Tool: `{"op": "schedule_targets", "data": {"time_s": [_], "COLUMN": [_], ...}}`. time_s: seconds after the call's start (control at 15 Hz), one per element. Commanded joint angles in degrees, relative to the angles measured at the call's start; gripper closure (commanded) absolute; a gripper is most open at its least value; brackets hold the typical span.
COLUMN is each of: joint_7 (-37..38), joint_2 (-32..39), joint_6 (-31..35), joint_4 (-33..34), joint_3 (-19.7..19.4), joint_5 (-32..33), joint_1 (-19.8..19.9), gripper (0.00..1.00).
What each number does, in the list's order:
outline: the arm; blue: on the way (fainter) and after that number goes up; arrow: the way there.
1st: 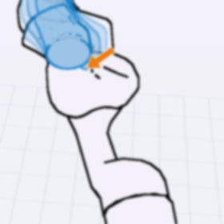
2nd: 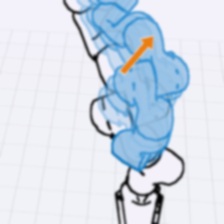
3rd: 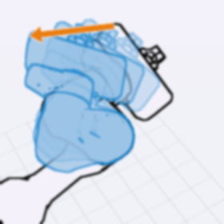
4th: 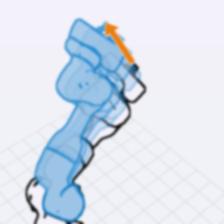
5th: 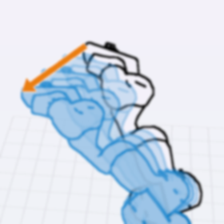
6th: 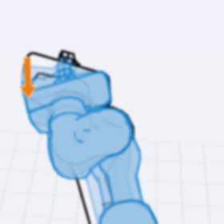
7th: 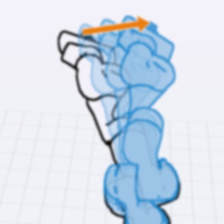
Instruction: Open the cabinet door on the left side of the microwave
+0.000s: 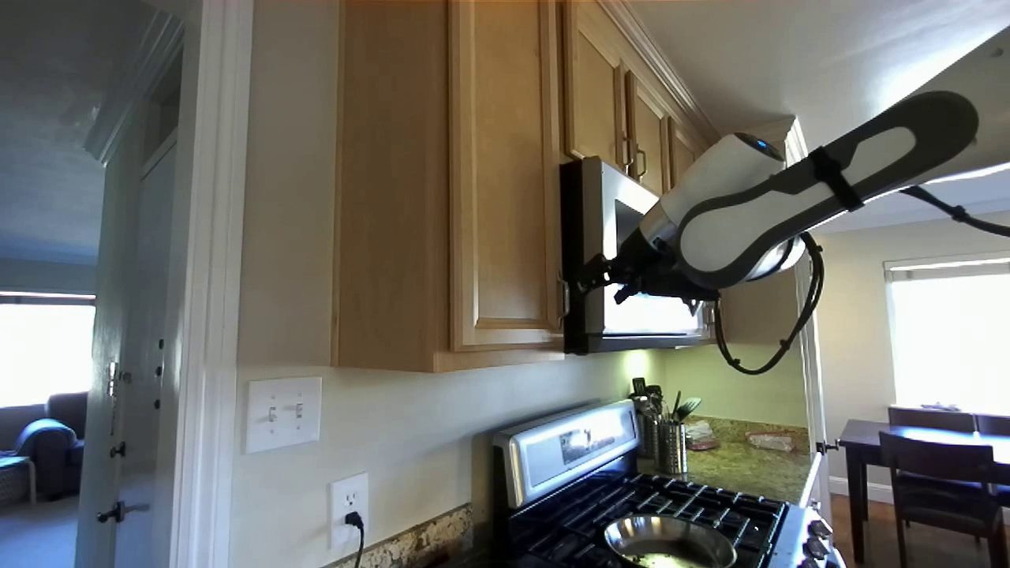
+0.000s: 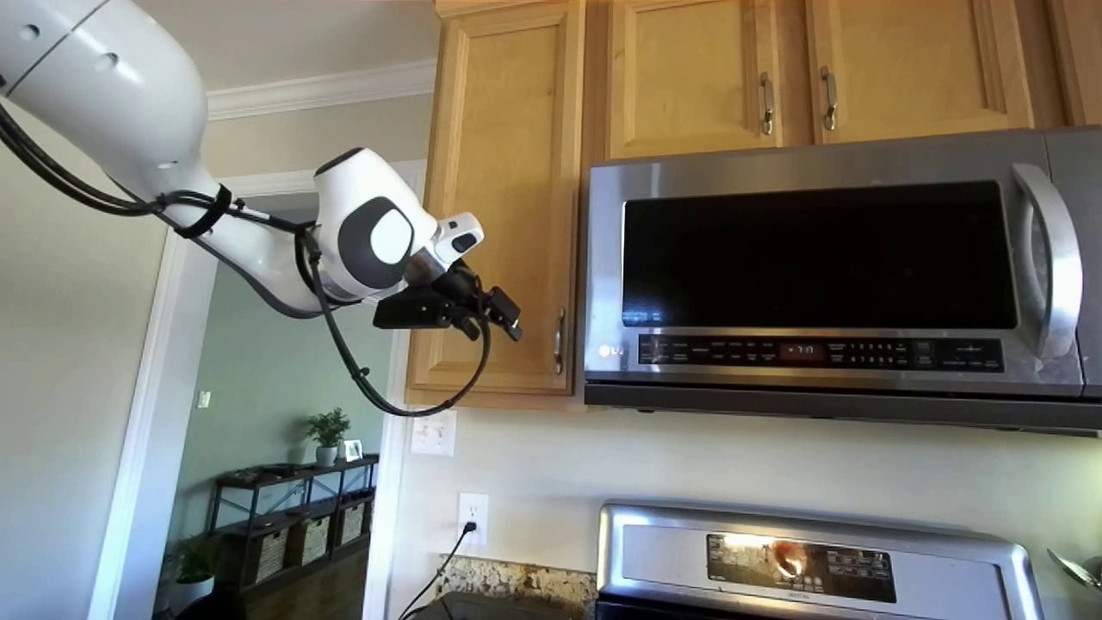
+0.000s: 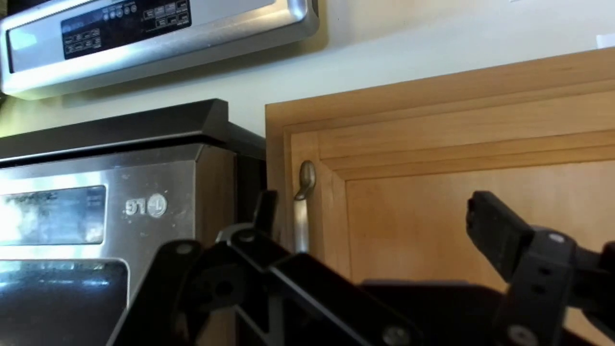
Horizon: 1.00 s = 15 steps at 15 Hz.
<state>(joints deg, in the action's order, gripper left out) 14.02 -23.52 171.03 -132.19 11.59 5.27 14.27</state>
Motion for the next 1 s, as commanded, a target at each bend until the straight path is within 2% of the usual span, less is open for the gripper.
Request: {"op": "schedule_targets", "data": {"time_s": [0.0, 0.4, 0.67, 0.73, 0.93], "joint_7": [2.3, 3.8, 9.0, 8.6, 11.9], "joint_2": [3.4, 10.0, 15.4, 14.6, 16.8], "joint_6": [2.5, 8.0, 9.9, 9.2, 9.2], "joint_4": [4.2, 10.5, 15.8, 16.1, 18.6], "joint_3": [2.3, 7.4, 15.2, 14.6, 18.1], "joint_5": [2.7, 5.9, 11.4, 11.1, 14.5], "joint_1": [5.5, 13.2, 21.7, 21.8, 25.6], "gripper": [0.00, 0.00, 0.00, 0.00, 0.00]}}
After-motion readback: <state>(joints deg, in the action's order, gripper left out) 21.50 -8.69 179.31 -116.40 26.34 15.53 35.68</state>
